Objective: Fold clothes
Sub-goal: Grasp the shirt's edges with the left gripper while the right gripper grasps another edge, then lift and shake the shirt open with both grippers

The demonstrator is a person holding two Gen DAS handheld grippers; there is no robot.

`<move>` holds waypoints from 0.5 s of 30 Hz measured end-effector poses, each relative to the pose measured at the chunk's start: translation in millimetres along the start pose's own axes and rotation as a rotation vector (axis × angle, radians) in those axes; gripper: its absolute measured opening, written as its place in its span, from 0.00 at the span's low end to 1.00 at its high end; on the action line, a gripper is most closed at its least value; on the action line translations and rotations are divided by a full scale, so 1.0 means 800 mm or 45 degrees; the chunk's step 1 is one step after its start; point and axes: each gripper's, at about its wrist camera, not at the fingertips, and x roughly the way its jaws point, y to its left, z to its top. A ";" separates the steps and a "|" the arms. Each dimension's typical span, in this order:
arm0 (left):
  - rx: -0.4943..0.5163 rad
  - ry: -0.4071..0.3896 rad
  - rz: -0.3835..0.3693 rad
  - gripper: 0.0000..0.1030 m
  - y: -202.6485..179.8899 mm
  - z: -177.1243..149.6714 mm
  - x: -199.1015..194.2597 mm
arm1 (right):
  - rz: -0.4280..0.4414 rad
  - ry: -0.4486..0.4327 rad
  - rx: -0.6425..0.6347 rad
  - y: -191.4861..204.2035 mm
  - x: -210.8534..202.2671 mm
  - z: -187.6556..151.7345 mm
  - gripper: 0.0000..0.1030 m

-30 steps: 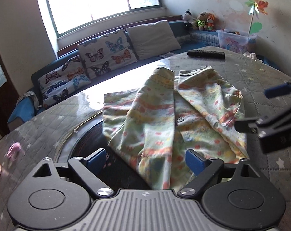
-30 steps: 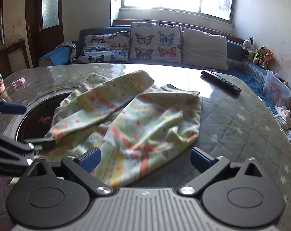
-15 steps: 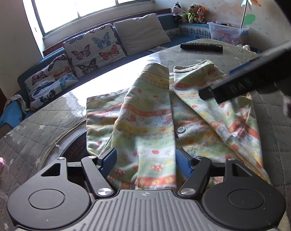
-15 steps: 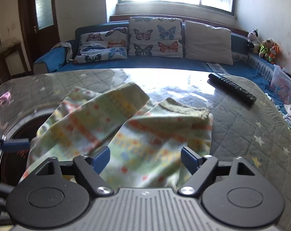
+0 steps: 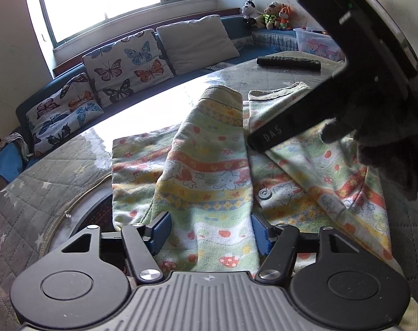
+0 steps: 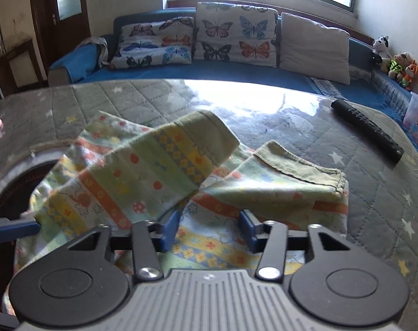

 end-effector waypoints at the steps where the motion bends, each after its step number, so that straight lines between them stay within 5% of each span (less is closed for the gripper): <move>1: -0.001 0.000 -0.002 0.64 0.001 0.001 0.001 | -0.001 0.000 0.001 -0.001 -0.001 -0.001 0.32; 3: 0.000 -0.003 -0.002 0.64 0.002 0.004 0.001 | 0.007 -0.007 0.019 -0.009 -0.007 -0.003 0.14; 6: -0.012 -0.007 -0.013 0.64 0.003 0.011 0.003 | 0.024 -0.022 0.065 -0.024 -0.021 -0.007 0.03; 15: 0.038 -0.038 -0.070 0.64 -0.015 0.045 0.018 | -0.015 -0.085 0.092 -0.057 -0.059 -0.027 0.02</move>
